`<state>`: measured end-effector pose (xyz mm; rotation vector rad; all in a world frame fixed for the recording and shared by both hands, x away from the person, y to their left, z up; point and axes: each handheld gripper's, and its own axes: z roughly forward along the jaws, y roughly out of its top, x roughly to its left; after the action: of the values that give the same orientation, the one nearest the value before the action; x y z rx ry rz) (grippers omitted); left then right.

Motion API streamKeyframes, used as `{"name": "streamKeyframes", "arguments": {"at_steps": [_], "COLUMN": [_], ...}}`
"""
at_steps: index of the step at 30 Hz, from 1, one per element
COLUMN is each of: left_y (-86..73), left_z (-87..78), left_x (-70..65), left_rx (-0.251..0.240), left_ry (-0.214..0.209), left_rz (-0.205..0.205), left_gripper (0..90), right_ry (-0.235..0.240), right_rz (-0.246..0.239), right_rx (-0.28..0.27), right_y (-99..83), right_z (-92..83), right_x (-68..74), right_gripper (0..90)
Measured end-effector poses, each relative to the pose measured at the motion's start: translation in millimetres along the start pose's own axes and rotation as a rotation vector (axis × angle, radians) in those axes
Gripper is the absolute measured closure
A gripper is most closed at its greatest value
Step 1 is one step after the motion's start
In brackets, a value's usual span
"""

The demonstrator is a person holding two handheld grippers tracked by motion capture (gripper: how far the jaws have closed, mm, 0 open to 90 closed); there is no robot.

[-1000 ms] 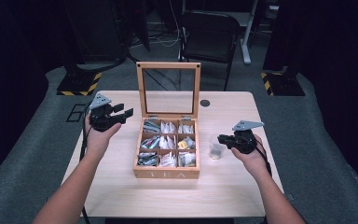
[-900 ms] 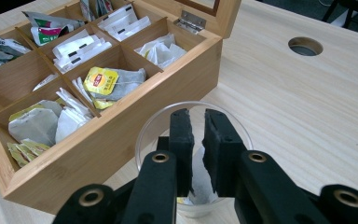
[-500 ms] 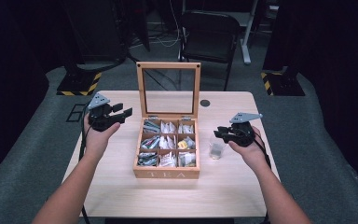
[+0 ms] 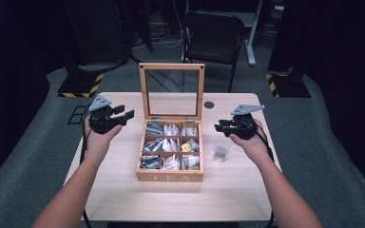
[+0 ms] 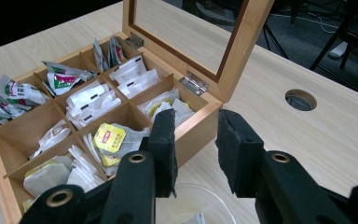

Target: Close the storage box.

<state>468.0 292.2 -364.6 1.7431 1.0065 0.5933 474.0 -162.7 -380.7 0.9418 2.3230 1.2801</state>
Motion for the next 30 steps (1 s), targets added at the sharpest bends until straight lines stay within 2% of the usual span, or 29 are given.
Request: {"name": "streamKeyframes", "arguments": {"at_steps": [9, 15, 21, 30], "left_y": [0.0, 0.0, -0.3, 0.0], "left_z": [1.0, 1.0, 1.0, -0.4], "left_x": [-0.3, 0.0, 1.5, 1.4], "left_rx": [0.001, 0.004, 0.009, 0.012], "left_ry": [0.002, 0.003, 0.001, 0.002], "left_rz": [0.002, 0.002, -0.001, 0.003], "left_gripper": [48.9, 48.9, 48.9, 48.9], "right_ry": [0.003, 0.002, 0.012, -0.004], "right_rz": [-0.002, -0.003, -0.027, -0.035], "right_rx": [0.001, -0.004, -0.010, -0.008], "right_y": [4.7, 14.9, 26.9, 39.2], "right_z": [3.5, 7.7, 16.0, 30.1], "right_x": [-3.7, -4.3, -6.6, -9.5], "right_gripper": [67.5, 67.2, 66.1, 64.7]}}
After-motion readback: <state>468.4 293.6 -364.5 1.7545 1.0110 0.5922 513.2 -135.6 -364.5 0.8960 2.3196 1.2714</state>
